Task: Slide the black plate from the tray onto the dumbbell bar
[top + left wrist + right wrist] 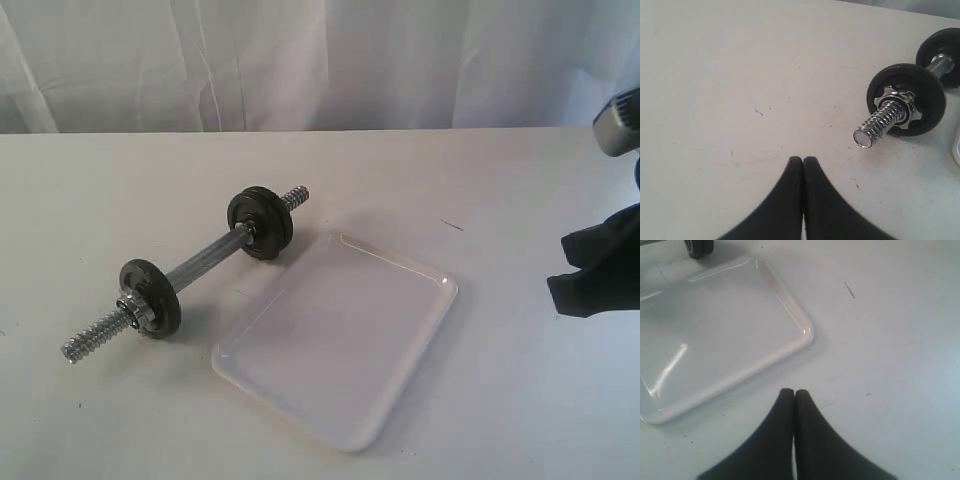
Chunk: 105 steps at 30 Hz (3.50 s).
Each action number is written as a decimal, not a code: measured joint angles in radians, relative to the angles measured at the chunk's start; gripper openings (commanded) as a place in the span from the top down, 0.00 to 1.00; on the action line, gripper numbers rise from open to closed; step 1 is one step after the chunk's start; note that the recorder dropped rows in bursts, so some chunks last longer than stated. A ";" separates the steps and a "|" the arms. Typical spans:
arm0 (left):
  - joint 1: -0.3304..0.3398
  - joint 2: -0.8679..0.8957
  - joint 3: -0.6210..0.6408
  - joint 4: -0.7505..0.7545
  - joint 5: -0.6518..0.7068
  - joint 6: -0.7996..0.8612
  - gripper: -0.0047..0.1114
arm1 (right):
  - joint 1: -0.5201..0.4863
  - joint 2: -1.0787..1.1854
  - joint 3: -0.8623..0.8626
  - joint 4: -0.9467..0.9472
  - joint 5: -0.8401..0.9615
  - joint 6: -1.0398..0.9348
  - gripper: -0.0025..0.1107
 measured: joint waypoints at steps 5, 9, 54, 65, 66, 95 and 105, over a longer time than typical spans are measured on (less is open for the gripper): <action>0.000 0.000 0.000 0.006 0.000 0.002 0.96 | 0.000 0.000 0.000 0.000 0.001 0.000 0.98; 0.000 0.000 0.000 0.008 0.000 0.002 0.96 | 0.000 0.000 0.000 0.000 0.001 0.000 0.98; 0.004 0.000 0.000 0.012 0.000 0.004 0.96 | -0.272 -0.870 0.709 -0.008 -0.305 0.103 0.98; 0.004 0.000 0.000 0.012 0.000 0.006 0.96 | -0.280 -0.870 0.709 -0.006 -0.303 0.103 0.98; 0.004 0.000 0.000 0.012 0.000 0.006 0.96 | -0.280 -0.870 0.709 -0.006 -0.303 0.103 0.98; 0.004 0.000 0.000 0.012 0.000 0.006 0.96 | -0.280 -0.870 0.709 -0.006 -0.303 0.103 0.98; 0.004 0.000 0.000 0.012 0.000 0.006 0.96 | -0.280 -0.870 0.709 -0.004 -0.303 0.103 0.98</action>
